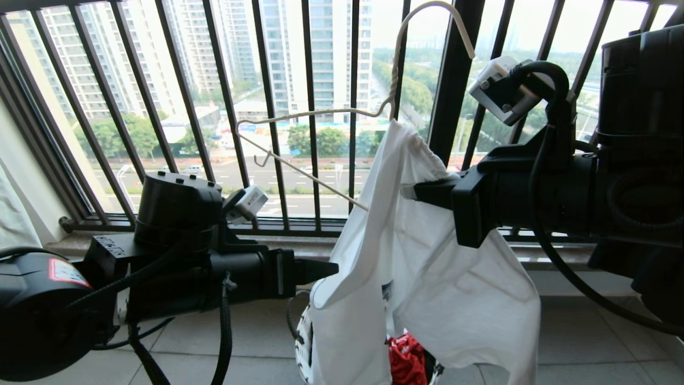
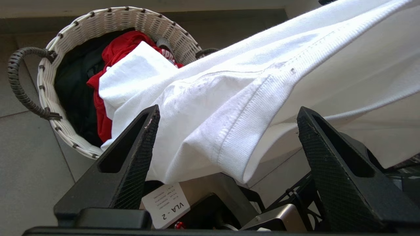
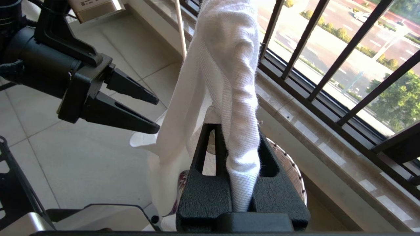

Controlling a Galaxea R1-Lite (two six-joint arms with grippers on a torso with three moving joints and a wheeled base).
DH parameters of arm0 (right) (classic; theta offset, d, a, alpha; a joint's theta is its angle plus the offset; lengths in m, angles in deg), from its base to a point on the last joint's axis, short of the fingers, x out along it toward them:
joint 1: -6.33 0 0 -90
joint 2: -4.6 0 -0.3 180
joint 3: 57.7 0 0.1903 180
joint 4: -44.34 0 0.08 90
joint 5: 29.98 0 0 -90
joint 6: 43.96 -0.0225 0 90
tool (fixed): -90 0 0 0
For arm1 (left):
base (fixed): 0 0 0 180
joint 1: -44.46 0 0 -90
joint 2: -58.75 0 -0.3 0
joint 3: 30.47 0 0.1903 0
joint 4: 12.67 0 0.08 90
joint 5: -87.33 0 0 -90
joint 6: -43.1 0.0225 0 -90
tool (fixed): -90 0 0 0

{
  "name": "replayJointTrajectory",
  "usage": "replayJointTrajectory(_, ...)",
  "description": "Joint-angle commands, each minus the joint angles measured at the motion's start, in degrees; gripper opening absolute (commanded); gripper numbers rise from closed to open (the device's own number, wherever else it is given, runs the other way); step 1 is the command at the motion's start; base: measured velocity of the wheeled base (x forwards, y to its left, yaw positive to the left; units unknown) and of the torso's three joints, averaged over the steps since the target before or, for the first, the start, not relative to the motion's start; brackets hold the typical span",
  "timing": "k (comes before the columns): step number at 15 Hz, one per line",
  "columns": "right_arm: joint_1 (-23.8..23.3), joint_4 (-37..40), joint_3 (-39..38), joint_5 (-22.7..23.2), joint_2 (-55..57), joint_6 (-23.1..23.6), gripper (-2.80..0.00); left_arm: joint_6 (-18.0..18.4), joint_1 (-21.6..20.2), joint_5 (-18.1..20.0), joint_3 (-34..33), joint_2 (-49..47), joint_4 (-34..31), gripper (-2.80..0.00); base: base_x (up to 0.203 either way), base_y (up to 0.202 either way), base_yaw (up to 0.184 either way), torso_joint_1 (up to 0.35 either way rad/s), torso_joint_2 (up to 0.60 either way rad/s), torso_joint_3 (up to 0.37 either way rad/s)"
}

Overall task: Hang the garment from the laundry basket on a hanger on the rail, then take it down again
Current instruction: Hang the clothes on the clothes rack

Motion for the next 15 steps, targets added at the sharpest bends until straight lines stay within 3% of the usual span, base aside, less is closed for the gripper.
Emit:
replayJointTrajectory(1, 1.10, -0.03, -0.37, 0.07, -1.03, 0.03, -2.80, 1.27, 0.67, -2.74, -0.05, -2.12, 0.17, 0.00, 0.000, 0.000, 0.000, 0.000, 0.00, 0.000)
replayJointTrajectory(6, 2.04, -0.03, -1.20, 0.07, -2.66, 0.19, -2.80, 1.51, 1.49, -4.24, -0.29, -3.21, 0.17, 0.00, 0.000, 0.000, 0.000, 0.000, 0.00, 0.000)
replayJointTrajectory(7, 2.28, -0.03, -1.29, 0.07, -2.89, 0.20, -2.80, 1.44, 1.49, -4.24, -0.38, -3.20, 0.17, -2.80, 0.000, 0.000, 0.000, 0.000, 0.00, 0.000)
replayJointTrajectory(15, 2.39, -0.03, -1.46, -0.11, -3.00, 0.20, -2.80, 1.76, -0.29, -6.32, 0.15, -2.60, 0.26, -2.80, 0.000, 0.000, 0.000, 0.000, 0.00, 0.000)
